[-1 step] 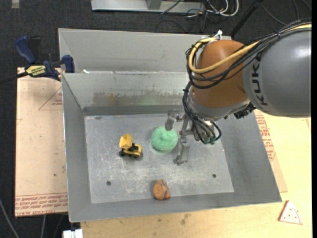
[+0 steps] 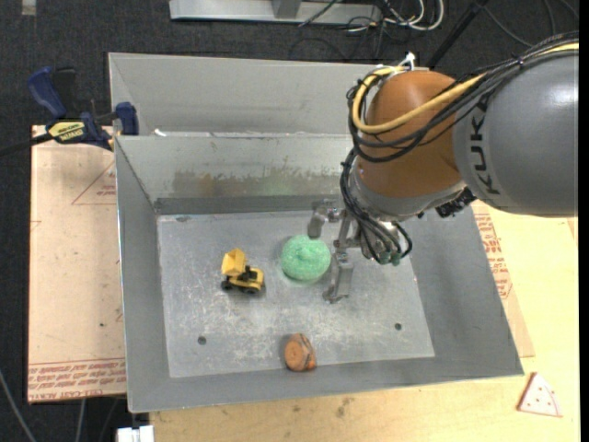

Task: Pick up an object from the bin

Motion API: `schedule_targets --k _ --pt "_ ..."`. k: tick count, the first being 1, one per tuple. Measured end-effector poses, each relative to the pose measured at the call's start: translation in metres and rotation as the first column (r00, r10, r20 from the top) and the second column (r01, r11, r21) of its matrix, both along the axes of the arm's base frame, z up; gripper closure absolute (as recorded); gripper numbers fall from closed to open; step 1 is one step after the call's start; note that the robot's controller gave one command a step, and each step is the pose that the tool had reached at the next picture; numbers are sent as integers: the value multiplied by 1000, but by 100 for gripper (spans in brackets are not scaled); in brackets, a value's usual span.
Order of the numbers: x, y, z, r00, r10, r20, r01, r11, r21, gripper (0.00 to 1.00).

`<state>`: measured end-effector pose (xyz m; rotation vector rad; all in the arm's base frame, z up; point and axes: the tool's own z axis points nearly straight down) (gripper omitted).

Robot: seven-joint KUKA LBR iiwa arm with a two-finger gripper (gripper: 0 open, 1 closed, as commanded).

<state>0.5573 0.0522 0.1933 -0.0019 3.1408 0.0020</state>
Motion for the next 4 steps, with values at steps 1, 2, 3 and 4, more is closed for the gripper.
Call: schedule_targets --k 1,2,3,4 --pt "34 8 -101 999 -47 0 47 999 1 100" --pt "34 8 -101 999 -48 0 48 999 1 0" --pt "34 8 -101 999 -48 0 48 999 1 0" --pt "35 9 -101 999 -47 1 47 999 1 0"
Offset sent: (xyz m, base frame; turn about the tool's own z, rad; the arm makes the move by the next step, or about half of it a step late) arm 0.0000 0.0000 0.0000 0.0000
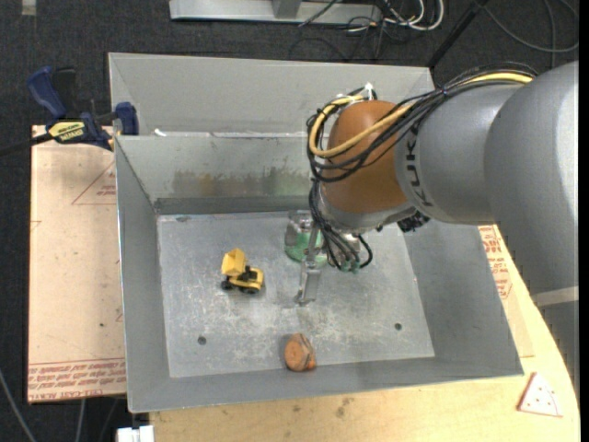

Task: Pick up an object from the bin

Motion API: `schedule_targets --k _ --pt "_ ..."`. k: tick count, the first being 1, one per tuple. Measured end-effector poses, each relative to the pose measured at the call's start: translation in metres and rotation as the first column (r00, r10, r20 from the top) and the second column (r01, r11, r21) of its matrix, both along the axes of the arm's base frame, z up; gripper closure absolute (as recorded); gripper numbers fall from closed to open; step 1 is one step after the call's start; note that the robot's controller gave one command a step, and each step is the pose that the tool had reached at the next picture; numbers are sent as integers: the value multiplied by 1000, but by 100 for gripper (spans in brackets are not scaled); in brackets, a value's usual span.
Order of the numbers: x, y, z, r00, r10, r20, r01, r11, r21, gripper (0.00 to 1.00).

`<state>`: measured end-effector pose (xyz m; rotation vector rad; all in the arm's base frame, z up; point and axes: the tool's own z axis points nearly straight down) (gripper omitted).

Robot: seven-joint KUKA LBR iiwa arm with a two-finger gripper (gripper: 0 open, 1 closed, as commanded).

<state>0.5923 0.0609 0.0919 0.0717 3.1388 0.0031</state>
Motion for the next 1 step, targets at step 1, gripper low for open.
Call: schedule_targets --k 1 --pt "-2 24 -4 996 89 0 -89 996 2 0"
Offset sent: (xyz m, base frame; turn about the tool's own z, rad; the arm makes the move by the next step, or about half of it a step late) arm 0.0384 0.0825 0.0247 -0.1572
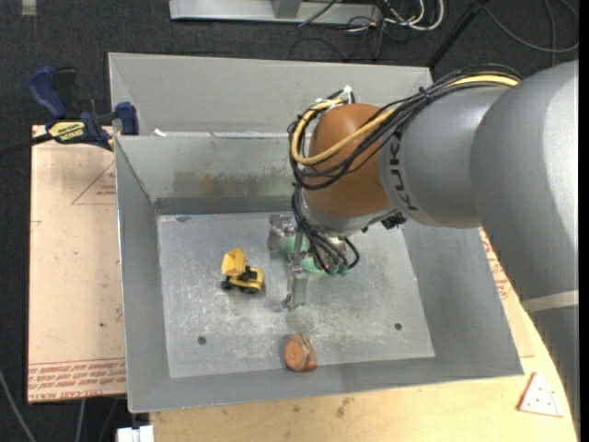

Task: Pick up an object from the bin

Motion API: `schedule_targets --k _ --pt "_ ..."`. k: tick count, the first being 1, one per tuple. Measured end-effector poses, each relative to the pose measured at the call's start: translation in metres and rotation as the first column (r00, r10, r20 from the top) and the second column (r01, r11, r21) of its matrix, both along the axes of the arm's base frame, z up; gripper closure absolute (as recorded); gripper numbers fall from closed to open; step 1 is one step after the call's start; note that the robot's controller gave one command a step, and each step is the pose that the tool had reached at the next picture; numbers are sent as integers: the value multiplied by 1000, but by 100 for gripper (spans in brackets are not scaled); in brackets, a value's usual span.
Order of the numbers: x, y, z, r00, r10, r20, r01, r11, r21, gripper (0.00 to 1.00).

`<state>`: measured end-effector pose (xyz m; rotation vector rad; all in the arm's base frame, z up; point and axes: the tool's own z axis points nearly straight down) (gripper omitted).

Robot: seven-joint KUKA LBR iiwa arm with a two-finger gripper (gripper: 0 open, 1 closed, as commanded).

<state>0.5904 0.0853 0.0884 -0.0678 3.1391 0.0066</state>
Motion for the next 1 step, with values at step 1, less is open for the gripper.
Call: schedule_targets --k 1 --pt "21 19 14 999 34 0 -34 999 -6 0"
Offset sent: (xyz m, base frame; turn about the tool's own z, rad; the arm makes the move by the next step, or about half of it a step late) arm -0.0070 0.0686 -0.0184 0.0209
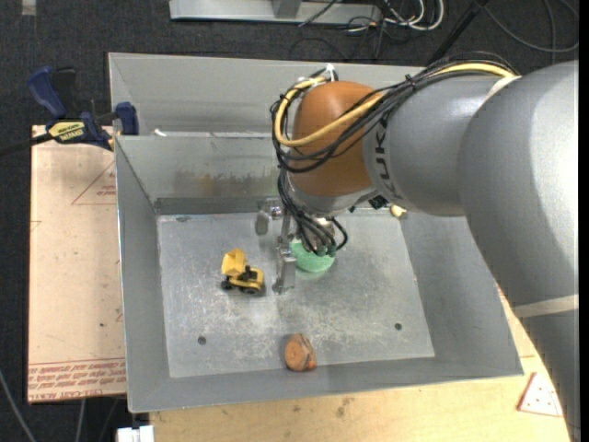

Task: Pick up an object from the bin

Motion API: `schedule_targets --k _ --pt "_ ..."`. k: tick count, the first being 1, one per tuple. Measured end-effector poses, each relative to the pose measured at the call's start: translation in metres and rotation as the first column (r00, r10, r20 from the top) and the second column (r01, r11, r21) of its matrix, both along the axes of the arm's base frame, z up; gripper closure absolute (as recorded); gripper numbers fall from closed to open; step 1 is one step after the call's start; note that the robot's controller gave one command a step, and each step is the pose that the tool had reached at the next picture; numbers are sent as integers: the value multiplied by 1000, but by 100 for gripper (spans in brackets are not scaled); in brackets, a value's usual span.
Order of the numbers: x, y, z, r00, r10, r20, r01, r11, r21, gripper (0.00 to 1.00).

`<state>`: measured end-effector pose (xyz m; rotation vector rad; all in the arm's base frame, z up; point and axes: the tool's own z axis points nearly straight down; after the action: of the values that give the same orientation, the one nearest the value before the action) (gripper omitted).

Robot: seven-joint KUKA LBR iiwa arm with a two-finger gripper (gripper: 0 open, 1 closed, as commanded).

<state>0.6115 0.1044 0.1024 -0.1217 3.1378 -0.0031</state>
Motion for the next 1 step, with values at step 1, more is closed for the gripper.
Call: schedule_targets --k 1 --pt "-20 44 -25 999 -50 5 50 999 5 0"
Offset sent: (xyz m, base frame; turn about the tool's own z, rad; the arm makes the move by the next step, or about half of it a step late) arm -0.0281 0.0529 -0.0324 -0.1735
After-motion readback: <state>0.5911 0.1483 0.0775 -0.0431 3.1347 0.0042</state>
